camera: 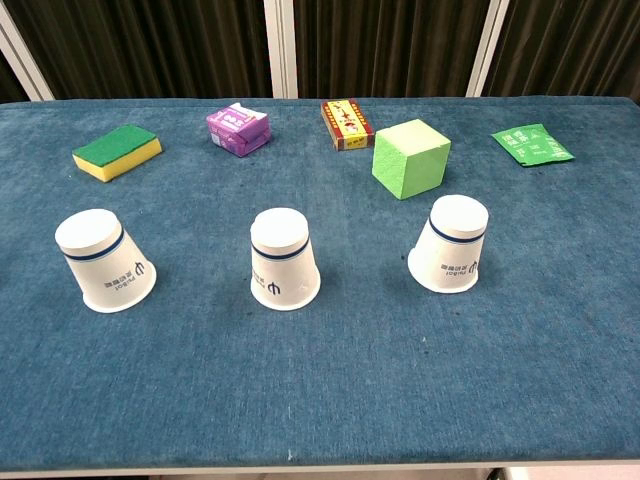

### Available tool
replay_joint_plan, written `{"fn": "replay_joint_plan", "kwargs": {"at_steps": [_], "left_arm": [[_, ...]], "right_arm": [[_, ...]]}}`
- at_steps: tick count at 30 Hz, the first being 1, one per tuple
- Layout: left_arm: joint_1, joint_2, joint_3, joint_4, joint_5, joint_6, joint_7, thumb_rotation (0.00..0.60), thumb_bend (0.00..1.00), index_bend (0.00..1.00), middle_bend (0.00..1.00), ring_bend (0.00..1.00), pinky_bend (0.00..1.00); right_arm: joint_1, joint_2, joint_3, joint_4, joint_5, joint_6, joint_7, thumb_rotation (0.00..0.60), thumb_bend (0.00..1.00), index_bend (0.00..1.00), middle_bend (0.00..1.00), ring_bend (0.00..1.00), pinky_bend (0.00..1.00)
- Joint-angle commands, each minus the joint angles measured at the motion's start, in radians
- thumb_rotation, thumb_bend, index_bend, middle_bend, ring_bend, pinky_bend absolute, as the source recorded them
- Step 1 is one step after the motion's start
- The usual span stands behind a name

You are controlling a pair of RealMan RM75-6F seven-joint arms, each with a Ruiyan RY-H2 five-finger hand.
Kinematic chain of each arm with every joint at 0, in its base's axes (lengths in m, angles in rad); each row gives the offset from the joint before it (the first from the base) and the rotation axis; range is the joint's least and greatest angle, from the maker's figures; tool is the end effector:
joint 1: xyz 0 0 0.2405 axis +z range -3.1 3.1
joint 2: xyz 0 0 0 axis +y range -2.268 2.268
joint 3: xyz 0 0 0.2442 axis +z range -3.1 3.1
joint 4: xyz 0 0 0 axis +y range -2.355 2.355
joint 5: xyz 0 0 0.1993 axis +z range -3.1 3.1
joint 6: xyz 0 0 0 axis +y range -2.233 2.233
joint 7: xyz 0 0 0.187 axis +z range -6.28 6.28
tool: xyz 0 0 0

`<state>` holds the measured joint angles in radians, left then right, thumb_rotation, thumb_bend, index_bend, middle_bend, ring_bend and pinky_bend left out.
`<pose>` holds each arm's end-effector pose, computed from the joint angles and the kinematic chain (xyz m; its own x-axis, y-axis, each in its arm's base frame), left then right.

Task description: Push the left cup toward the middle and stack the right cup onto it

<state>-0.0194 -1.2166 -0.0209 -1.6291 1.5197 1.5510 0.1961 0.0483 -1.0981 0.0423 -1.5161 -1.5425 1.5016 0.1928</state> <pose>-0.2922 0.1966 0.1375 0.4714 -0.0005 0.8819 0.8815 0.0320 -0.4711 -0.3153 -0.2107 0.1781 0.3270 -0.0048 0.9450 -0.9450 -0.0105 0.3270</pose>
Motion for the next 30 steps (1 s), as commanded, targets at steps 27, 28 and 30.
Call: {"fn": "replay_joint_plan", "kwargs": {"at_steps": [27,28,30], "left_arm": [[-0.342,-0.062,-0.06,-0.114,-0.072,-0.457,0.084,0.6,0.15,0.21,0.21,0.15,0.03],[-0.347,-0.066,-0.06,-0.112,-0.077,-0.464,0.086,0.6,0.16,0.22,0.21,0.15,0.03],[-0.359,-0.075,-0.058,-0.104,-0.087,-0.478,0.088,0.6,0.18,0.23,0.21,0.15,0.03]], "right_arm": [[-0.016,0.094,0.022,-0.094,-0.002,0.054,-0.043,0.6,0.22,0.0,0.04,0.0,0.0],[-0.015,0.094,0.022,-0.095,-0.002,0.052,-0.045,0.6,0.22,0.0,0.04,0.0,0.0],[-0.013,0.093,0.023,-0.096,-0.003,0.049,-0.048,0.6,0.22,0.0,0.04,0.0,0.0]]}}
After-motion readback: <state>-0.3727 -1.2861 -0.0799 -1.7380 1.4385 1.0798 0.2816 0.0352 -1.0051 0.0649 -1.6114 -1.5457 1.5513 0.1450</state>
